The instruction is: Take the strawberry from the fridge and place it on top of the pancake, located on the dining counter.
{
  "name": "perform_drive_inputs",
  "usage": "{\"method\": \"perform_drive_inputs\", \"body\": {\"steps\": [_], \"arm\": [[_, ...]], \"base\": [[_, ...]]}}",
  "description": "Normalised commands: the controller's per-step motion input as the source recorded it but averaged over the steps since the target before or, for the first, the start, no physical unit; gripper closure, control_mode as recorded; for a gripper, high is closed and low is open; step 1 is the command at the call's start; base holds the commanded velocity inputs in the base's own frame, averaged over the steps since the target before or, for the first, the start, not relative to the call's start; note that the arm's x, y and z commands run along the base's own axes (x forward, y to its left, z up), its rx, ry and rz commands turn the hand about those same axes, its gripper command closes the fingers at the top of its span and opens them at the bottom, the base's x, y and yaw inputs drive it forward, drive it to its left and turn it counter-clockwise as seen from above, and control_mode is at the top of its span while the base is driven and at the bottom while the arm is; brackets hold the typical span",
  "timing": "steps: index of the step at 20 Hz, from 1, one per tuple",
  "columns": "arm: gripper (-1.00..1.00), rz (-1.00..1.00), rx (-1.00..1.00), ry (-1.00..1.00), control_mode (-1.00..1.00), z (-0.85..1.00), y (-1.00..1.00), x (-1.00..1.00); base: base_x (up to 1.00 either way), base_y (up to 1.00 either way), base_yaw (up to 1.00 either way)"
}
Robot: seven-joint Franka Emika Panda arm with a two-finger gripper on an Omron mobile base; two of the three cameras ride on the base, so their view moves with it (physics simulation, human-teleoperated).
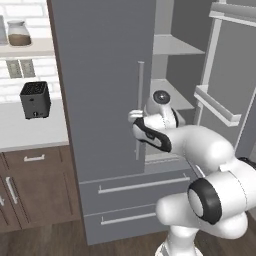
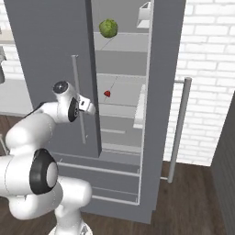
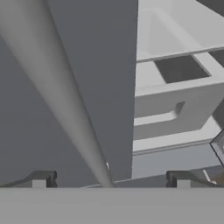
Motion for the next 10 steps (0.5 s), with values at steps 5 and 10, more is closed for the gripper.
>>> {"method": "perform_drive_inputs", "body": {"steps": [5,10], "arm": [[-1.0,0.01,-0.01,0.0,-1.0,0.41,0.3,0.25],[-1.0,-0.02,-0.09,-0.1,-1.0,0.02,0.12,0.01]], "base": [[0.0,0.0,0.0],[0.0,0.0,0.0]]}}
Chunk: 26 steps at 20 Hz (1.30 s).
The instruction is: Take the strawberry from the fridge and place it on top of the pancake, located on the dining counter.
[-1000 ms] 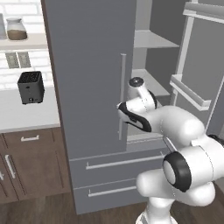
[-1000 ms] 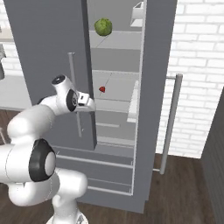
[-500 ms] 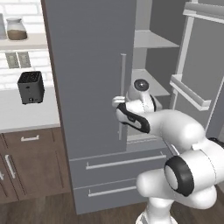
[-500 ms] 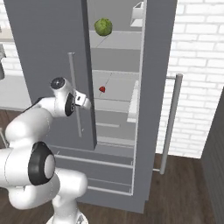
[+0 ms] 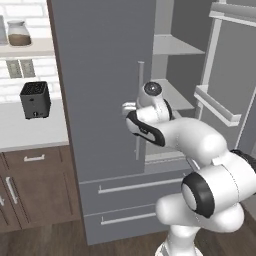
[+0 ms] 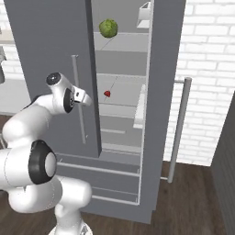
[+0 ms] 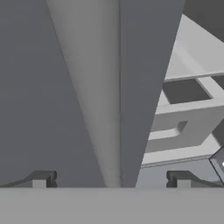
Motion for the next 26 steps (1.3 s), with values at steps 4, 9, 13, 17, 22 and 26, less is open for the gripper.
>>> {"method": "perform_drive_inputs", "body": {"steps": [4,9,13,17,22,26], "arm": [[-1.0,-0.06,-0.01,-0.11,-1.0,-0.01,-0.06,0.03],[-1.0,0.0,-0.04,-0.13,-1.0,0.0,0.0,0.2],[-1.0,0.0,-0.14,-0.18,-1.0,-0.08,0.0,0.18],[-1.0,0.0,-0.09,-0.05,-1.0,-0.16,-0.14,0.37],[1.0,-0.01,0.01,0.0,-1.0,0.0,-0.08,0.23],[1.0,0.0,0.0,0.0,-1.0,0.0,0.03,0.14]], "base": [[0.0,0.0,0.0],[0.0,0.0,0.0],[0.0,0.0,0.0],[0.0,0.0,0.0],[0.0,0.0,0.0],[0.0,0.0,0.0]]}}
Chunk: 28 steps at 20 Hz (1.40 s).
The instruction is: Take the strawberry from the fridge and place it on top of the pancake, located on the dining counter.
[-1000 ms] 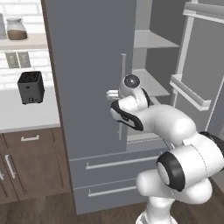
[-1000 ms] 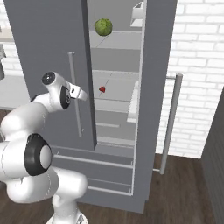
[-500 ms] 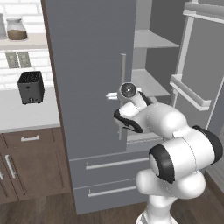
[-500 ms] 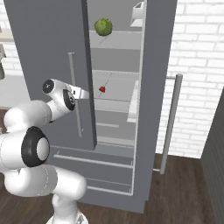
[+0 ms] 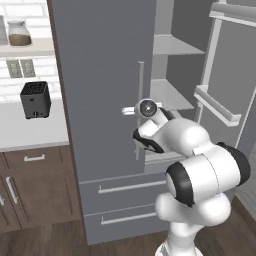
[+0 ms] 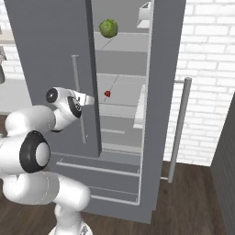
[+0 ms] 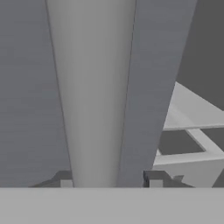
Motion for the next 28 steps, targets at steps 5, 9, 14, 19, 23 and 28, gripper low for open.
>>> {"method": "perform_drive_inputs", "body": {"steps": [5,9,14,19,23,28], "arm": [[1.0,-0.05,0.0,0.03,-1.0,-0.01,0.16,-0.11],[1.0,-0.11,0.0,0.04,-1.0,-0.01,0.34,-0.61],[1.0,-0.09,0.0,0.0,-1.0,-0.05,0.48,-0.78],[1.0,-0.07,0.0,0.03,-1.0,-0.01,0.57,-0.73],[1.0,-0.04,0.0,0.06,-1.0,0.0,0.65,-0.6],[-1.0,-0.09,0.0,0.07,-1.0,-0.03,0.42,-0.4]], "base": [[0.0,0.0,0.0],[0.0,0.0,0.0],[0.0,0.0,0.0],[0.0,0.0,0.0],[0.0,0.0,0.0],[0.0,0.0,0.0]]}}
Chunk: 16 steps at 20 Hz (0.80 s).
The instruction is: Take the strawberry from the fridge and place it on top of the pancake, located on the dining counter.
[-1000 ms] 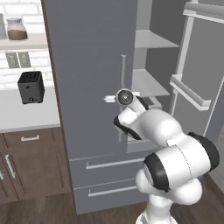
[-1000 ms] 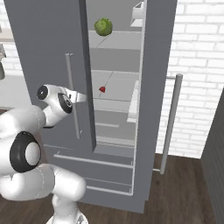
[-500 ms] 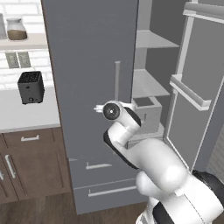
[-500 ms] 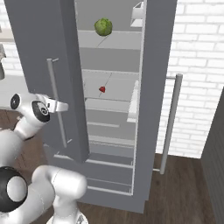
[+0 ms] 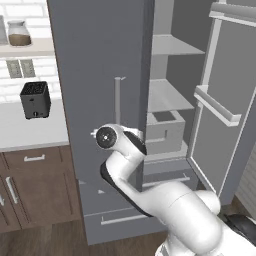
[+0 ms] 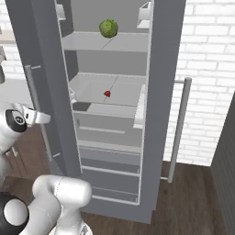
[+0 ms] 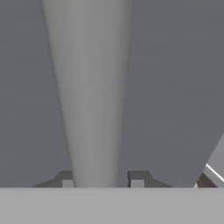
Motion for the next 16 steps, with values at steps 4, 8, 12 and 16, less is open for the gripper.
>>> {"method": "perform_drive_inputs", "body": {"steps": [4,8,12,16], "arm": [[-1.0,-0.07,-0.01,-0.01,-1.0,0.0,0.5,-0.03],[-1.0,0.0,-0.01,-0.1,-1.0,0.0,0.84,-0.02],[-1.0,0.0,0.06,0.0,-1.0,0.01,0.08,-0.74],[-1.0,0.0,0.2,-0.02,-1.0,0.2,-0.04,-0.94]], "base": [[0.0,0.0,0.0],[0.0,0.0,0.0],[0.0,0.0,0.0],[0.0,0.0,0.0]]}}
